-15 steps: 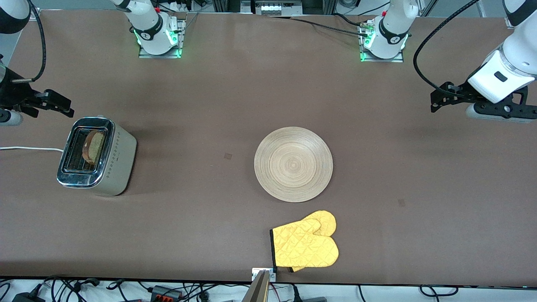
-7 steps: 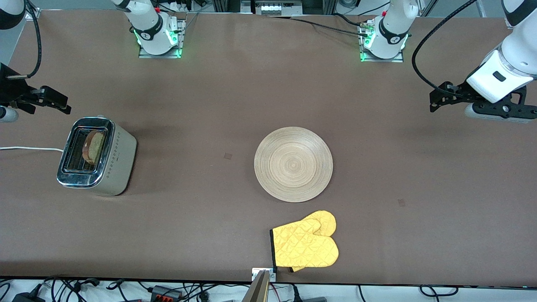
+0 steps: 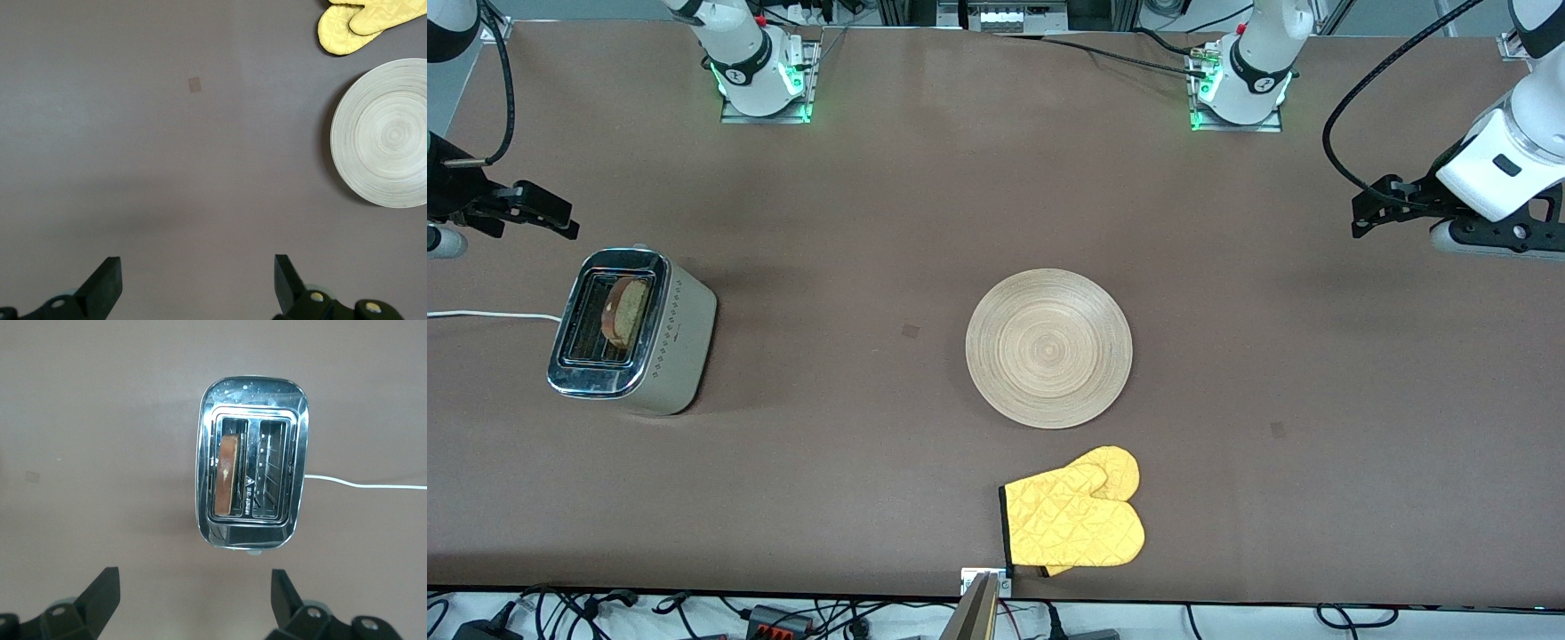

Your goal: Move plate and put bread in toaster

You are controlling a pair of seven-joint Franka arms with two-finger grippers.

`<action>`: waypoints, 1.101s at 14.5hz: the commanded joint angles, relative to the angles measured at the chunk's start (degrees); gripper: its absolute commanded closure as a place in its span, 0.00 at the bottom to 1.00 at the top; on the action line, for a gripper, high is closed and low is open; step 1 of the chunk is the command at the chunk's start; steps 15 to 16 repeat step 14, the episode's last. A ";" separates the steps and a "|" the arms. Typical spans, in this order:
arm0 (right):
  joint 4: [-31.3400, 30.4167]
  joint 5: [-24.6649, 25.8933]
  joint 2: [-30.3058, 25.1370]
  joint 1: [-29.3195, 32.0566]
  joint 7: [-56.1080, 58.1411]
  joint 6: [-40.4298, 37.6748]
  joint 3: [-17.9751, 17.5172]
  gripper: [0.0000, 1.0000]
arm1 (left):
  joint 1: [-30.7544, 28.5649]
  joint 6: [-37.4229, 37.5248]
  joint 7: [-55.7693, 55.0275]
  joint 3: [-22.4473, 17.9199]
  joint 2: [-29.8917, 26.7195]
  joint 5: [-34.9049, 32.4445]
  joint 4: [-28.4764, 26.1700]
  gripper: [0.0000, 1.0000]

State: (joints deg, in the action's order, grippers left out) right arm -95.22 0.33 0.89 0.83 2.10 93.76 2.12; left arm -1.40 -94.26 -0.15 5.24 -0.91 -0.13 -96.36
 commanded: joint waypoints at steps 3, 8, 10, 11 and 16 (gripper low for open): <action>-1.80 -0.15 -2.47 1.10 -0.96 -0.25 -0.97 0.00 | -0.09 2.84 0.50 0.64 0.55 -0.05 1.96 0.00; -2.51 -0.15 -2.73 1.01 -0.96 0.37 -0.97 0.00 | -0.18 3.82 0.76 0.12 0.38 -0.05 1.96 0.00; -2.51 -0.15 -2.73 1.01 -0.96 0.28 -0.97 0.00 | -0.18 3.64 0.68 0.47 0.47 -0.05 2.05 0.00; -2.51 -0.15 -2.73 1.01 -0.96 0.28 -0.97 0.00 | -0.18 3.64 0.68 0.47 0.47 -0.05 2.05 0.00; -2.51 -0.15 -2.73 1.01 -0.96 0.46 -0.97 0.00 | -0.18 3.64 0.68 0.21 0.47 -0.05 1.96 0.00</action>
